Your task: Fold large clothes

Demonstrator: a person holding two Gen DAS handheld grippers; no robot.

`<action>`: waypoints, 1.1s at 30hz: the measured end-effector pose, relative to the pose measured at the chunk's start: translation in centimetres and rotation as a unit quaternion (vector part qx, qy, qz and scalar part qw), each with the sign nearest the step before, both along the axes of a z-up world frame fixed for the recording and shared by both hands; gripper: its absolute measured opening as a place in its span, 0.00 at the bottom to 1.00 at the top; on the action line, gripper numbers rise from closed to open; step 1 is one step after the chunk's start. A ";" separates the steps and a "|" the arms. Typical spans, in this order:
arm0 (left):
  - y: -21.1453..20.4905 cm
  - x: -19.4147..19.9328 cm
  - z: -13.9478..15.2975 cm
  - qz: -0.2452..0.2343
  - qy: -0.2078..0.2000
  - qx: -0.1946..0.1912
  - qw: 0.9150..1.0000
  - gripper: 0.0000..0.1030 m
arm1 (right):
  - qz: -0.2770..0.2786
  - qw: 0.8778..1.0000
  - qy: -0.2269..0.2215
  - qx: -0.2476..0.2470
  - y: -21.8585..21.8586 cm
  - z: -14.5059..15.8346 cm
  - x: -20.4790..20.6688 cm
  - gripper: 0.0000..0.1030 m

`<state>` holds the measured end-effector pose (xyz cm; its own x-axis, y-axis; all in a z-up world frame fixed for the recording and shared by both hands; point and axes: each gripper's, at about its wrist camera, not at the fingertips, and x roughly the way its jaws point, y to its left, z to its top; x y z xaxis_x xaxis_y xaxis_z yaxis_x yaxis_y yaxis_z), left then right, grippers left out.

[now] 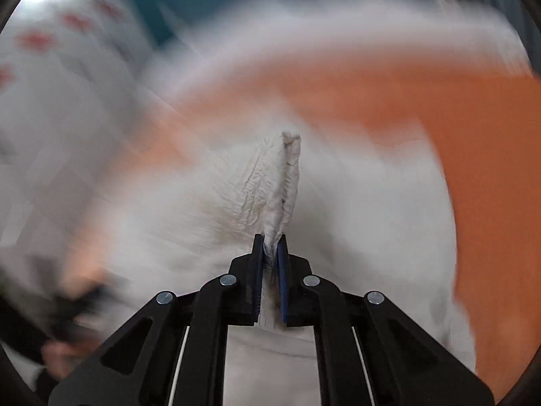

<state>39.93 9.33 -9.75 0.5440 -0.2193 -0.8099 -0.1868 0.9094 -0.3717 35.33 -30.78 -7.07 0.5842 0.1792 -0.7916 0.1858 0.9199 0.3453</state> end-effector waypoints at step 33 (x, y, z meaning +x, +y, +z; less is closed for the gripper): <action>-2.5 10.1 -0.9 -0.052 -0.053 0.145 0.987 0.71 | 0.063 0.994 -0.063 -0.066 5.2 -3.1 4.0 0.08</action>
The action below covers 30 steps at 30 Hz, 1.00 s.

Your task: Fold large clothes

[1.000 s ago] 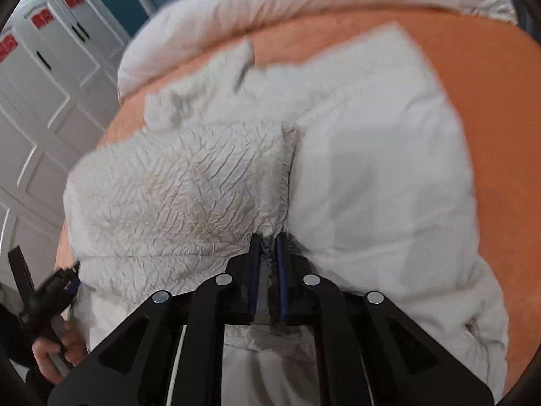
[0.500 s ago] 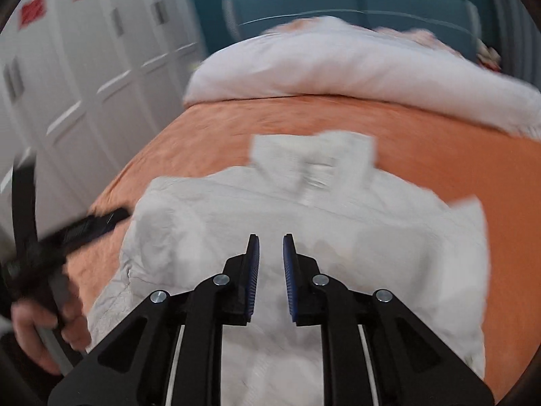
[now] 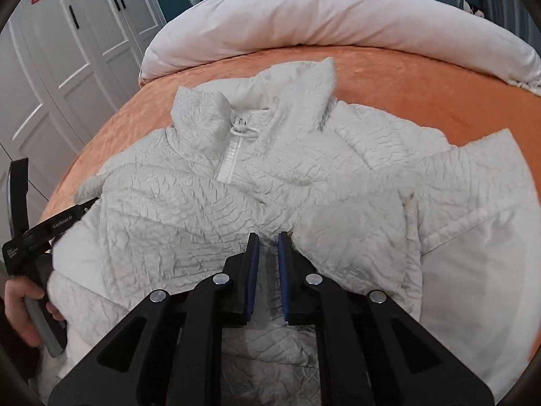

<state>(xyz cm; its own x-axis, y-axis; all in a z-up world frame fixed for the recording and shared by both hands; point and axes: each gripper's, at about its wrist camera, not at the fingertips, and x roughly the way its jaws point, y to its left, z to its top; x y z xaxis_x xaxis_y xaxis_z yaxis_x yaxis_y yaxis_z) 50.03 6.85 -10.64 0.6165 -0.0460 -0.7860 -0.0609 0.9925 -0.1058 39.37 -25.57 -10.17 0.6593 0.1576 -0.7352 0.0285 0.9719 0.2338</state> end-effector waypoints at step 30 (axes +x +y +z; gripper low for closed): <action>1.5 -14.8 2.8 -0.037 0.083 -0.005 0.996 0.76 | -0.015 0.998 0.059 -0.023 -1.3 3.5 -14.3 0.38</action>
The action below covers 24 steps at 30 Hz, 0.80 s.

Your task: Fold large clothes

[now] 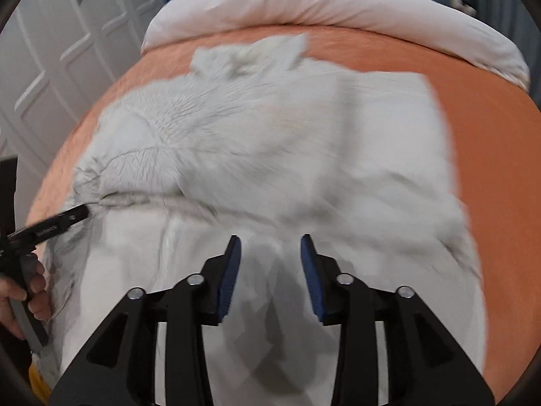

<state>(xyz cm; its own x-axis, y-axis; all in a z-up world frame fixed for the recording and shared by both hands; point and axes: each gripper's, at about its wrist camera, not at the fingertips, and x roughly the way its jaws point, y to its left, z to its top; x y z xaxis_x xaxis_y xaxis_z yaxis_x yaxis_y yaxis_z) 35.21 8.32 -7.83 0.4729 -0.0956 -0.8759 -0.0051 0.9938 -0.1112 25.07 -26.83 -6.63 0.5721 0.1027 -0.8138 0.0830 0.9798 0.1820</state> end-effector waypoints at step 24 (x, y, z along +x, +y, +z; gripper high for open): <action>11.9 -23.5 0.0 0.117 0.064 -0.174 0.976 0.76 | -0.227 0.950 0.048 0.210 -12.5 -4.8 -29.9 0.80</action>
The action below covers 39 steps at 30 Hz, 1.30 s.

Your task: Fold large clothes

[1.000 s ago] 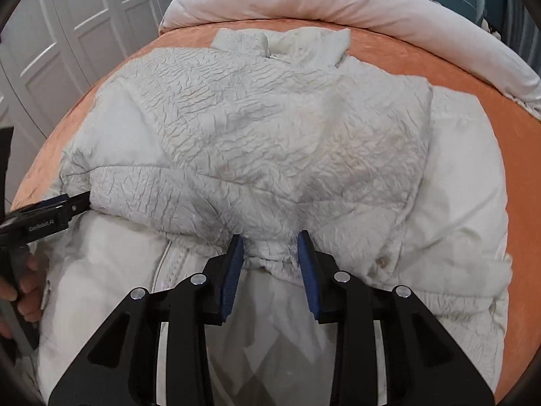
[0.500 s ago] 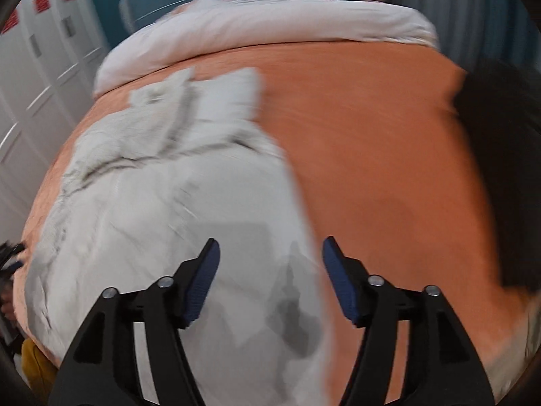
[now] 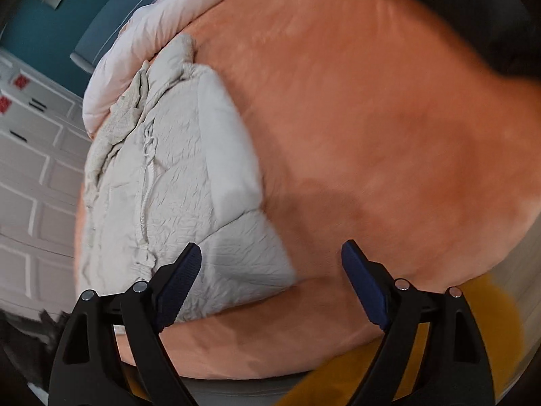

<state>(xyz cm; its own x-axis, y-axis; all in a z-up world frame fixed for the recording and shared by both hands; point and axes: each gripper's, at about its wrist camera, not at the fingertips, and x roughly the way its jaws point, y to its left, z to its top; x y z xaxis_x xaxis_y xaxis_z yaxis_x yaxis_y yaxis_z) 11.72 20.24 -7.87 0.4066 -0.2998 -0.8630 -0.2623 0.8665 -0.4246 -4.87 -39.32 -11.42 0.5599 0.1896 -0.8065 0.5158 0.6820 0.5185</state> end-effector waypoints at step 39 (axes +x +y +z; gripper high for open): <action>-3.3 -11.5 7.1 -0.178 -0.016 0.035 0.983 0.04 | 0.153 0.986 -0.022 -0.064 6.1 5.6 -7.5 0.16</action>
